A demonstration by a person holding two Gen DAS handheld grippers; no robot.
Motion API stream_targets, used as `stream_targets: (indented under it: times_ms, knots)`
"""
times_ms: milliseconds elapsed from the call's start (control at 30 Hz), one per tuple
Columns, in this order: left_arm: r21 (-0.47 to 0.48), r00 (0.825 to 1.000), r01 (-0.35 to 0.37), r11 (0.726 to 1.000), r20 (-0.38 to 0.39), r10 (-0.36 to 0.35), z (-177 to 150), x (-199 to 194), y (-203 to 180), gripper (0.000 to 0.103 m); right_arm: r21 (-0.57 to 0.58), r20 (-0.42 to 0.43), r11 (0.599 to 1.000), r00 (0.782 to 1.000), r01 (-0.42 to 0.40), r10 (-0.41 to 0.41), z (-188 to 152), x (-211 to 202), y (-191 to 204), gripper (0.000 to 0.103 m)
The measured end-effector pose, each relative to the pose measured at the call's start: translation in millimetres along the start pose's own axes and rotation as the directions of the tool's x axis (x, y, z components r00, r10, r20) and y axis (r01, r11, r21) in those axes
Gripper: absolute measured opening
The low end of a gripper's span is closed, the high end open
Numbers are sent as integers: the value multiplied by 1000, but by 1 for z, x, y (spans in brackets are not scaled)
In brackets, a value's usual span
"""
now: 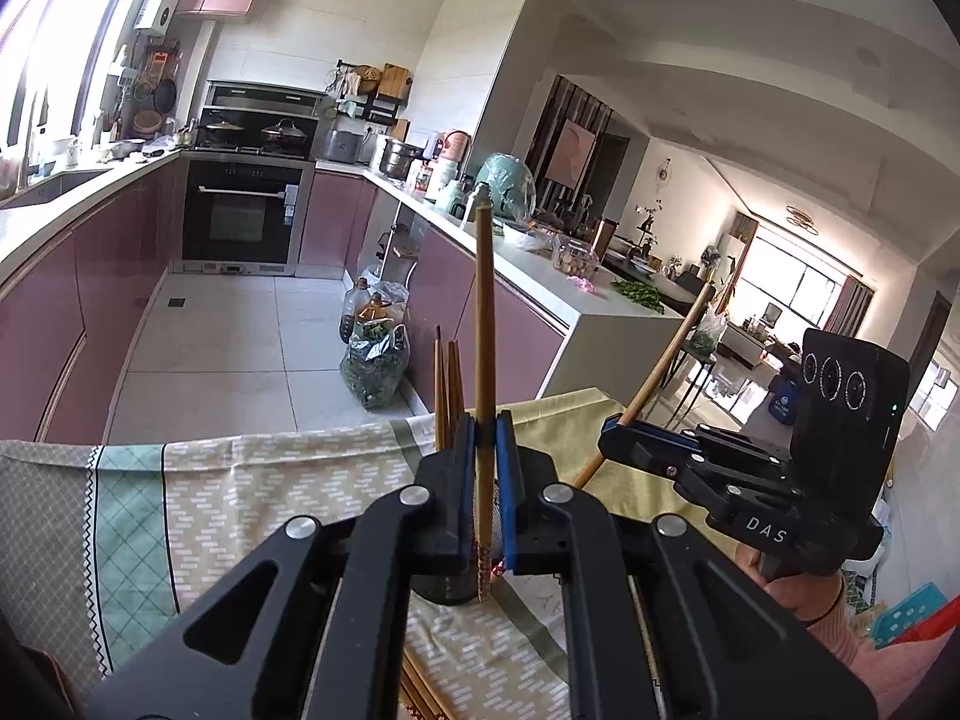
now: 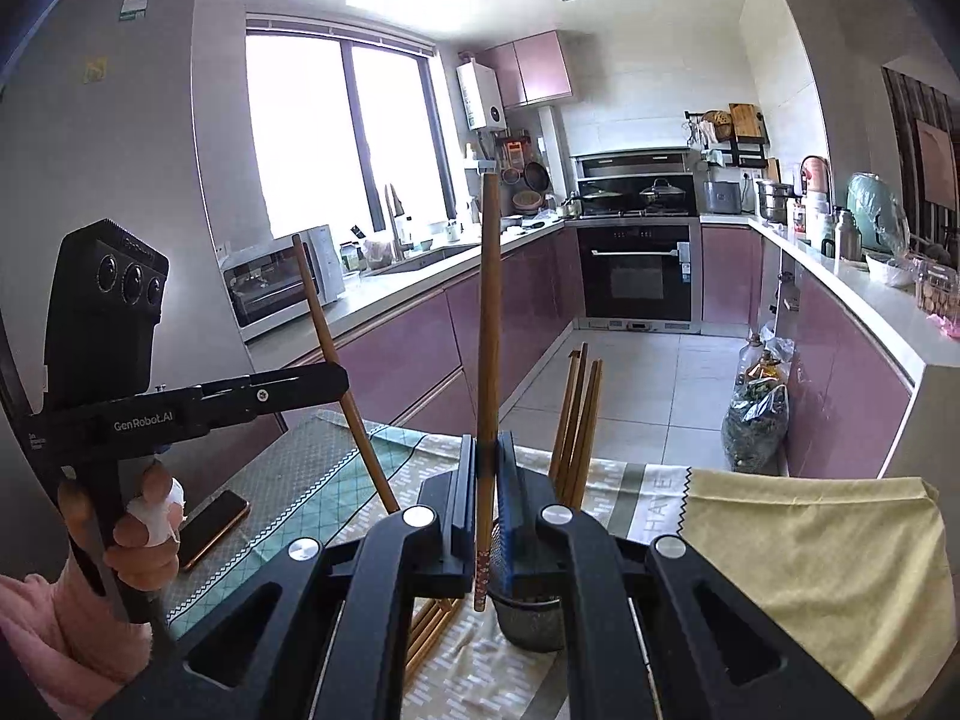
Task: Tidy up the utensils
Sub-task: 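Lift both chopsticks upright and lower them toward the mesh cup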
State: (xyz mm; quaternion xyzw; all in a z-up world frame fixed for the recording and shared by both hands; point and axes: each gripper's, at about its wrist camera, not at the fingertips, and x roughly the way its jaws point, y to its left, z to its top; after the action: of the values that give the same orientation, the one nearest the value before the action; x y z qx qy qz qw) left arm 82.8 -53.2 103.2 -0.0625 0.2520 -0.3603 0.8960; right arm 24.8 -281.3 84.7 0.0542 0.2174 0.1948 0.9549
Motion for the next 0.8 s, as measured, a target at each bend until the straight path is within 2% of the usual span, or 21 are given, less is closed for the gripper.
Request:
stream_targets:
  times_ms: [167, 367, 600, 800]
  knots:
    - [34, 1000, -13, 999, 24, 12, 15, 5, -12, 7, -18, 22, 1000, 999, 24, -23, 13, 0, -3, 5]
    - [59, 999, -53, 997, 2, 53, 19, 26, -15, 7, -41, 0, 998, 998, 57, -57, 13, 16, -5, 5]
    - [69, 992, -78, 995, -91, 84, 10, 56, -9, 7, -28, -81, 997, 994, 70, -72, 2, 42, -13, 5]
    - [97, 980, -99, 990, -166, 114, 0, 78, -2, 7, -16, -161, 998, 985, 66, -68, -10, 61, -17, 5]
